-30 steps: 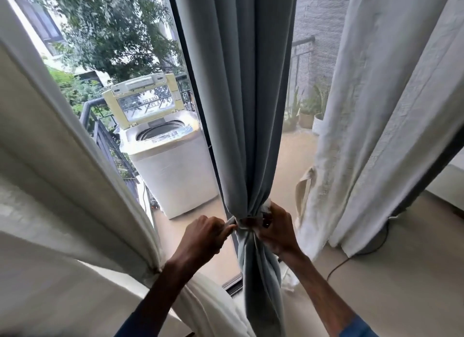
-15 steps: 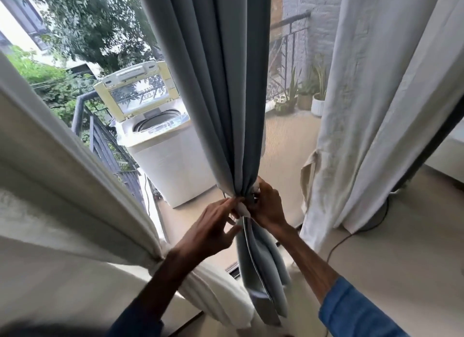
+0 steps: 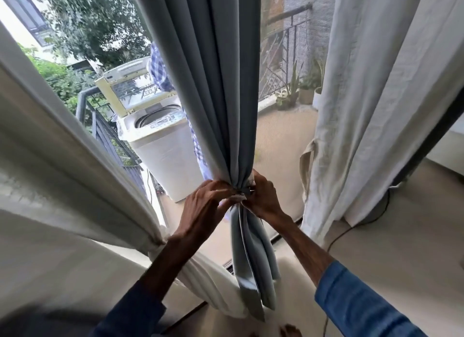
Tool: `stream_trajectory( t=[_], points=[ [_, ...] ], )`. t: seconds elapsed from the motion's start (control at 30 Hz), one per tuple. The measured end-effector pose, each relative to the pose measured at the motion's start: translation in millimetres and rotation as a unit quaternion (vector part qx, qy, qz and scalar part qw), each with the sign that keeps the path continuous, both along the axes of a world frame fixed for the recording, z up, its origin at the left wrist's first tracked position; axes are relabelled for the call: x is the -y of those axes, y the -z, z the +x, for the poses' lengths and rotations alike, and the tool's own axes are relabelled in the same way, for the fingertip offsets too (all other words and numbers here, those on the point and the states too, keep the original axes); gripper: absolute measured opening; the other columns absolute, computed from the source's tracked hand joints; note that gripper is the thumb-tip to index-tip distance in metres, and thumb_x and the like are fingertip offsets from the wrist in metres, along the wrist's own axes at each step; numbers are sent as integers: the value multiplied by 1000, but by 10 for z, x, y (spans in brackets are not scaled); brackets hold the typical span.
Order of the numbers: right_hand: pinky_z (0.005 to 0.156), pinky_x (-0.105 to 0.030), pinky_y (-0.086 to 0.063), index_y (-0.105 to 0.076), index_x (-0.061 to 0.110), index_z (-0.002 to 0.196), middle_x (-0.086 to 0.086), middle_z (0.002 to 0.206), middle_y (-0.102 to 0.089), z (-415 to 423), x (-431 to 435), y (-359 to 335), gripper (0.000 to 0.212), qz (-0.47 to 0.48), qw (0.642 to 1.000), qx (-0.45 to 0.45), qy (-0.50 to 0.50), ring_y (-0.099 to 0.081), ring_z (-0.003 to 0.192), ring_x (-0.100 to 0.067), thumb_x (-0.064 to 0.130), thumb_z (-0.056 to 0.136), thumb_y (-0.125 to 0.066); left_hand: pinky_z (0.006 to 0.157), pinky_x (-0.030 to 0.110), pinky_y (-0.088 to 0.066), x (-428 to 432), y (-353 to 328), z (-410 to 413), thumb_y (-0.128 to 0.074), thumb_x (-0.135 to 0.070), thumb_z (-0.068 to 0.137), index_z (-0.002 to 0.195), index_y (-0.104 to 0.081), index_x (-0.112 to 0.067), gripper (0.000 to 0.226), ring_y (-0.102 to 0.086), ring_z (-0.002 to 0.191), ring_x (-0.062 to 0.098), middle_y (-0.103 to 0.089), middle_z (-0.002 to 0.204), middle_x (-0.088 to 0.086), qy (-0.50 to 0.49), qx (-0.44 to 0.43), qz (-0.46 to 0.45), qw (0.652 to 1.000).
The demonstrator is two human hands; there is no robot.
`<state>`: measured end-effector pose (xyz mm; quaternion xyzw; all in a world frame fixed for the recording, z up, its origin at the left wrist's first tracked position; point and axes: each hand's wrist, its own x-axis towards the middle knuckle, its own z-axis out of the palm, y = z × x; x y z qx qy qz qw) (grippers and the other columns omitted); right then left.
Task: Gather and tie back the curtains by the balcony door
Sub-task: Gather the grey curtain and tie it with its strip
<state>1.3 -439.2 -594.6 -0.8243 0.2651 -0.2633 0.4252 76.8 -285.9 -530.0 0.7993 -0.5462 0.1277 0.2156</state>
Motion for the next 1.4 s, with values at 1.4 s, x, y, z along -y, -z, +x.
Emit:
stream_trajectory(
  t=[1.4],
  points=[
    [94, -26, -54, -74, 10, 108, 2, 105, -77, -161, -53, -26, 26, 254, 940, 89, -207, -68, 97, -7, 6, 84, -80, 69, 37, -58, -121, -95, 140, -50, -18, 90, 113, -70, -16, 30, -66, 105, 24, -71, 109, 3, 47, 104, 90, 989]
  ],
)
